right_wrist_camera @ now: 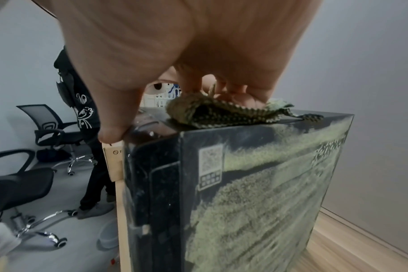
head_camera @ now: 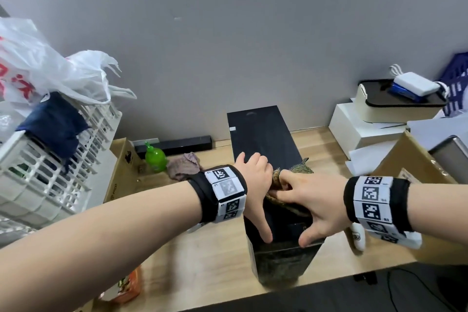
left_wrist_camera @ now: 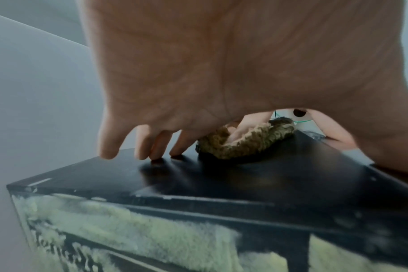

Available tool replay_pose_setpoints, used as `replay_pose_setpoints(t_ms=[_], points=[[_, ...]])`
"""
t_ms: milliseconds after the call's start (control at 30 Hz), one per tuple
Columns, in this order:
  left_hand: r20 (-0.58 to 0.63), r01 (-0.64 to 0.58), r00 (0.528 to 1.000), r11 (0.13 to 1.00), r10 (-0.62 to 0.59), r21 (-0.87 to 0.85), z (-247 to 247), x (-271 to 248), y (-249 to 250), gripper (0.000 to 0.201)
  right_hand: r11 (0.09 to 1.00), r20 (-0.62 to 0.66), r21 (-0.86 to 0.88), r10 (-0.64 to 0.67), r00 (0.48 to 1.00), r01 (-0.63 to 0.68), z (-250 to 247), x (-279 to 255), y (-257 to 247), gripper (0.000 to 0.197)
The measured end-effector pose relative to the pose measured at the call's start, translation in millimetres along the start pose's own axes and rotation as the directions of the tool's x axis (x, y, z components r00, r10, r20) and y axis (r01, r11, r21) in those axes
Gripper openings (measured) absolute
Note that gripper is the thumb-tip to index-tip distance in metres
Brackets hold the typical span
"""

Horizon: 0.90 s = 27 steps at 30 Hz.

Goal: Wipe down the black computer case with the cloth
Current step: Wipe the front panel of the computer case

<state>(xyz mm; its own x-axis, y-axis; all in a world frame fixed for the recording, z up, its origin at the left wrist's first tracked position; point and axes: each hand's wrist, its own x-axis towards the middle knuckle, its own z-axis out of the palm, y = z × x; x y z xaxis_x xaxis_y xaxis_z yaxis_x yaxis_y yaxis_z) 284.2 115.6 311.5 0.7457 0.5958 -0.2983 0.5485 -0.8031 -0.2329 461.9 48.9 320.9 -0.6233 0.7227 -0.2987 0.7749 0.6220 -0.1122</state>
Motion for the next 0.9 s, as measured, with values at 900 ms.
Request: replay_pose_setpoints(t_ms=[900], points=[[-0.001,0.157,0.987,0.952,-0.162,-0.263,9.1,49.5,-40.2,0.136,0.987,-0.047,0.022,0.159,0.986,-0.158,-19.6,47.5,67.7,0.077]])
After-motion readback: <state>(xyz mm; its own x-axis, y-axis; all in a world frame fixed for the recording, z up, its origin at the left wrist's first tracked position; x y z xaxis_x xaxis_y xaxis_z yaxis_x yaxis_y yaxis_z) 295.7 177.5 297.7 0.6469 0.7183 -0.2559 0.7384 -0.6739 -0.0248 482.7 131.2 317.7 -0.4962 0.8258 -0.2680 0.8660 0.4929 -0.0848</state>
